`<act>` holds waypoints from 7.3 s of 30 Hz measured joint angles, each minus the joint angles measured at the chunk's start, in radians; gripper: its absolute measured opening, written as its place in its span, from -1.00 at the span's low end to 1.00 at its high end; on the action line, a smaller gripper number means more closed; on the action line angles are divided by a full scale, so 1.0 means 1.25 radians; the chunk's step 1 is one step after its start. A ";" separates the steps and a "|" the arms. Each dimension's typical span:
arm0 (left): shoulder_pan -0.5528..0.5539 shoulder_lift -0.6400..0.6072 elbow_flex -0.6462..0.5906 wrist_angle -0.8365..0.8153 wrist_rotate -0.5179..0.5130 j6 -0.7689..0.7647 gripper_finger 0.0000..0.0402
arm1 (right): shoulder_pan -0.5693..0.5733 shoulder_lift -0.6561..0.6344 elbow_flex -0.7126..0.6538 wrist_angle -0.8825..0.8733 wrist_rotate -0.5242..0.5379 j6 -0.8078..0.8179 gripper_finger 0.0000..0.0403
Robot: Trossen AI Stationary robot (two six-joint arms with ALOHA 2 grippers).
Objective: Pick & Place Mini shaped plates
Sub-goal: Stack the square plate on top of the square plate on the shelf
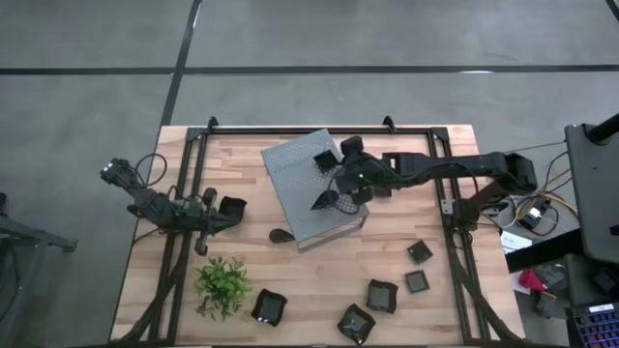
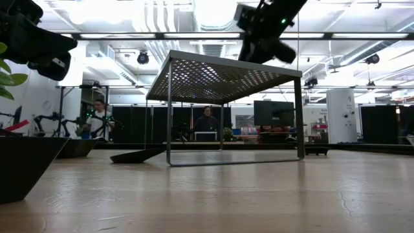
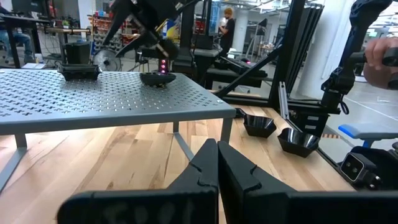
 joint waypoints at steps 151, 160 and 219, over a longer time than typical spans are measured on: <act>0.000 0.000 0.000 0.000 0.000 0.000 -1.00 | -0.008 -0.205 -0.534 0.067 0.209 0.592 -0.96; 0.000 0.000 0.000 0.000 0.000 0.000 -1.00 | -0.008 -0.294 -0.475 0.070 0.239 0.518 -0.96; 0.000 0.001 0.000 0.000 0.000 0.000 -1.00 | -0.014 0.057 0.011 0.060 0.017 -0.115 -0.96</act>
